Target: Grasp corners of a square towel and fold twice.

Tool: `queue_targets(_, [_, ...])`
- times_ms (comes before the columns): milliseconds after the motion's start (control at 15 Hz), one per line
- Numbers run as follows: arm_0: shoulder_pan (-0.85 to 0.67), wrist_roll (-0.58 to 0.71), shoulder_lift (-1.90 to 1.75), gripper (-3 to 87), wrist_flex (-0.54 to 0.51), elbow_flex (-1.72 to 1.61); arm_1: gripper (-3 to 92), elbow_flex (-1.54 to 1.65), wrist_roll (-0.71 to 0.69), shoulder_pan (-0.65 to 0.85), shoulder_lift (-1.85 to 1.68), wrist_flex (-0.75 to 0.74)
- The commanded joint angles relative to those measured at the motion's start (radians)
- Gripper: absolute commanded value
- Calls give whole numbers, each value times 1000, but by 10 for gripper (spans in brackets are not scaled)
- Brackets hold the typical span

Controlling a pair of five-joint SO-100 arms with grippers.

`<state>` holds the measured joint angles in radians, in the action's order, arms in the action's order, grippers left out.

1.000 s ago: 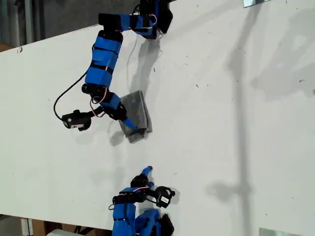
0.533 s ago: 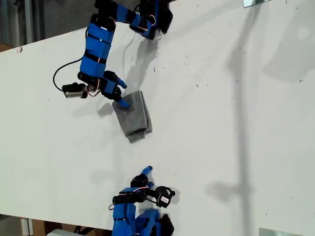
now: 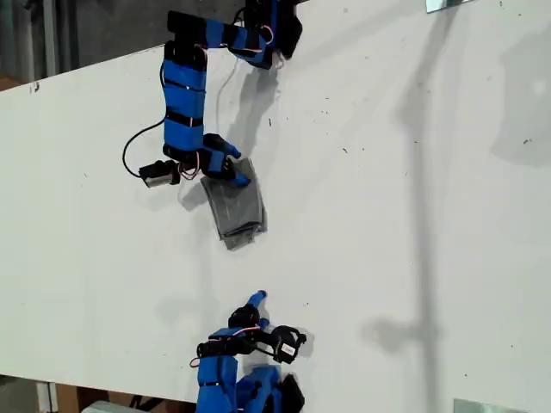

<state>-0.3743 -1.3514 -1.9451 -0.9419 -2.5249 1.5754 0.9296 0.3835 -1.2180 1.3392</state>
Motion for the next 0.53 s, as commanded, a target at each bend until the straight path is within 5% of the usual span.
queue_targets(0, [-12,-8,5,294,14,8,299,-272,-46,-92,196,78])
queue_targets(200, [-12,-11,5,294,14,6,299,-534,-87,-173,359,164])
queue_targets(467, [-12,-12,5,294,14,6,311,-502,-2,-201,241,241])
